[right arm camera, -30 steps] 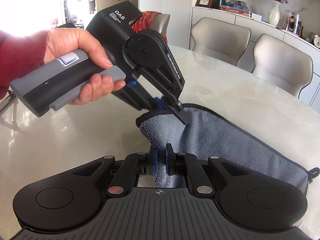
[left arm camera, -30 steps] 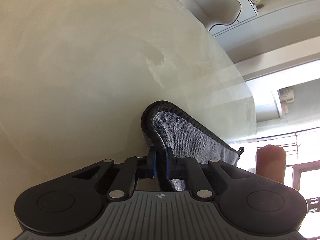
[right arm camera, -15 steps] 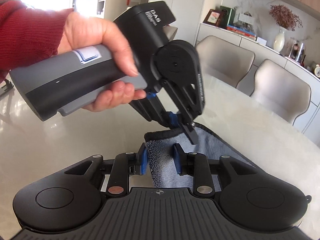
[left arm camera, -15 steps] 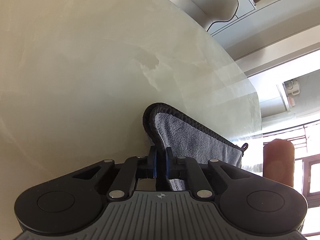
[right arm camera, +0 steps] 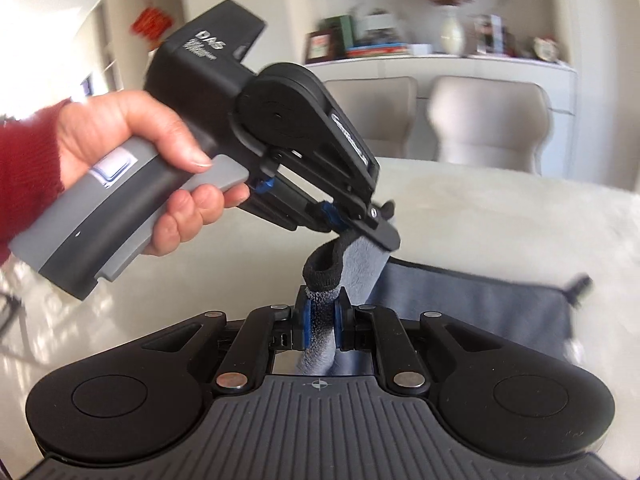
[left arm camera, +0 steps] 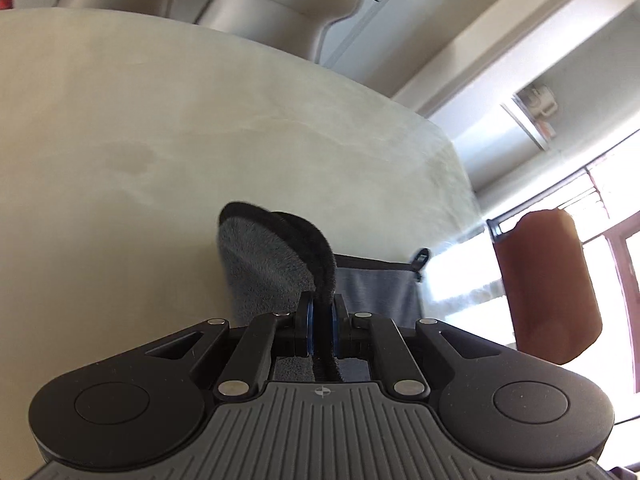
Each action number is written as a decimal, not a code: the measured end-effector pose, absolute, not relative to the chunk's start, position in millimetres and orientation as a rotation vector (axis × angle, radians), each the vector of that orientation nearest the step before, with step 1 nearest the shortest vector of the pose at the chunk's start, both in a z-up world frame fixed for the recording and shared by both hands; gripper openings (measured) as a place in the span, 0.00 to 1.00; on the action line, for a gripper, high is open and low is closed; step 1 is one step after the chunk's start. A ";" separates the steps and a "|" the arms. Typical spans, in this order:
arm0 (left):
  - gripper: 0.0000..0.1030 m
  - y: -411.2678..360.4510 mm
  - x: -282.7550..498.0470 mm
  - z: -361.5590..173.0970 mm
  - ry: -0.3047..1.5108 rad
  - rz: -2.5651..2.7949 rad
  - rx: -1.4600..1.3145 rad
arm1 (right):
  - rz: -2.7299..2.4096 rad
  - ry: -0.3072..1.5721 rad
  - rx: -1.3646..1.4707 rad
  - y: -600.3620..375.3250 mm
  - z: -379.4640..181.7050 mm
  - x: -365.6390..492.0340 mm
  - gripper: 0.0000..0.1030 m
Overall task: Fold towel
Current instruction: 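Lift the folded edge with both grippers and fold it over again, then lower the folded edge onto the towel and open both grippers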
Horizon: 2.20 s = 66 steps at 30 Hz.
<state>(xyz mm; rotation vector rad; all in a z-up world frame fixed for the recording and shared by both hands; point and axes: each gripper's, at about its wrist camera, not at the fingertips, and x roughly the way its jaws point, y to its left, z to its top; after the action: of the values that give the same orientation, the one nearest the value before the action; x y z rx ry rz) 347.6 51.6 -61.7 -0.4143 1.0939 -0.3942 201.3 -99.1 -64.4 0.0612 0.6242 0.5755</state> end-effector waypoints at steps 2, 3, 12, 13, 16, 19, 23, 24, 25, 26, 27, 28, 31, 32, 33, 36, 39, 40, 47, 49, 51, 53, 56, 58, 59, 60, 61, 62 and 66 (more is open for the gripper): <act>0.07 31.6 349.7 -62.2 1.096 -0.419 -0.388 | 0.539 0.628 0.106 -114.7 -65.7 198.6 0.11; 0.07 21.8 350.7 -62.9 1.098 -0.431 -0.378 | 0.518 0.629 0.128 -123.3 -66.6 196.9 0.11; 0.07 -47.2 358.0 -77.7 1.122 -0.505 -0.350 | 0.376 0.643 0.232 -185.6 -78.5 186.0 0.11; 0.07 -53.7 358.6 -80.3 1.124 -0.506 -0.335 | 0.367 0.648 0.237 -189.0 -80.7 185.7 0.11; 0.07 -71.6 360.4 -87.3 1.134 -0.501 -0.277 | 0.340 0.670 0.261 -200.4 -88.6 185.9 0.11; 0.07 -80.0 355.5 -93.9 1.147 -0.497 -0.229 | 0.335 0.699 0.287 -208.1 -96.4 188.4 0.11; 0.07 -88.3 349.3 -96.4 1.152 -0.498 -0.170 | 0.326 0.729 0.298 -208.5 -103.2 186.2 0.12; 0.07 -90.4 348.4 -96.2 1.149 -0.500 -0.151 | 0.323 0.731 0.304 -208.9 -103.9 185.5 0.12; 0.08 -92.4 347.6 -96.0 1.147 -0.502 -0.136 | 0.321 0.737 0.310 -209.3 -104.5 185.9 0.17; 0.09 -93.1 346.7 -95.5 1.146 -0.502 -0.128 | 0.314 0.748 0.315 -209.6 -104.6 187.1 0.25; 0.11 -93.8 345.8 -95.4 1.148 -0.504 -0.124 | 0.303 0.754 0.317 -209.7 -104.2 187.5 0.29; 0.15 -93.9 345.1 -95.7 1.153 -0.507 -0.125 | 0.298 0.751 0.313 -209.8 -103.6 187.0 0.31; 0.26 -95.2 343.7 -95.0 1.162 -0.523 -0.132 | 0.294 0.753 0.291 -209.4 -102.2 186.5 0.32; 0.26 -95.3 342.7 -94.1 1.165 -0.533 -0.132 | 0.293 0.757 0.285 -209.4 -102.0 186.1 0.32; 0.27 -94.2 340.0 -92.6 1.168 -0.541 -0.129 | 0.287 0.760 0.281 -209.7 -102.1 184.9 0.32; 0.29 -89.1 332.2 -87.3 1.156 -0.561 -0.121 | 0.266 0.760 0.283 -212.6 -103.9 185.3 0.32; 0.37 -77.6 326.6 -83.7 1.135 -0.552 -0.124 | 0.253 0.745 0.285 -217.1 -103.6 186.6 0.32; 0.38 -70.2 324.1 -82.4 1.130 -0.548 -0.132 | 0.253 0.740 0.285 -218.6 -103.3 186.7 0.33; 0.41 -30.3 311.1 -78.1 1.113 -0.528 -0.180 | 0.296 0.741 0.288 -219.6 -105.7 192.3 0.27; 0.41 -24.1 309.5 -78.7 1.113 -0.523 -0.182 | 0.283 0.754 0.253 -217.1 -106.0 194.2 0.20; 0.42 -20.7 306.2 -83.5 1.124 -0.525 -0.175 | 0.268 0.777 0.237 -217.7 -106.7 195.8 0.14; 0.42 -20.0 303.2 -88.2 1.141 -0.532 -0.170 | 0.271 0.803 0.267 -222.8 -107.5 195.6 0.12; 0.43 -20.1 296.1 -92.7 1.149 -0.558 -0.152 | 0.277 0.819 0.309 -229.6 -107.4 193.2 0.12; 0.43 -20.0 292.3 -94.9 1.152 -0.571 -0.140 | 0.270 0.843 0.309 -230.7 -109.5 193.4 0.12; 0.44 -20.1 291.2 -95.9 1.155 -0.574 -0.133 | 0.266 0.853 0.310 -231.2 -111.6 193.8 0.12; 0.44 -20.3 290.3 -96.3 1.155 -0.578 -0.124 | 0.267 0.861 0.313 -231.6 -113.6 194.4 0.12; 0.44 -21.0 289.8 -96.3 1.153 -0.580 -0.115 | 0.263 0.862 0.316 -231.9 -114.3 195.2 0.13; 0.44 -21.3 289.4 -95.9 1.152 -0.582 -0.109 | 0.256 0.865 0.321 -232.8 -114.0 196.1 0.15; 0.46 -17.2 288.1 -89.3 1.137 -0.588 -0.115 | 0.241 0.866 0.299 -232.7 -108.3 197.6 0.15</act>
<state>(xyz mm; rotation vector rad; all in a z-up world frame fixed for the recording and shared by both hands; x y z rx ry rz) 288.1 -17.2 -89.3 -0.1154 1.1371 -0.5877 197.6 -232.7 -108.3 0.2992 0.8661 0.2413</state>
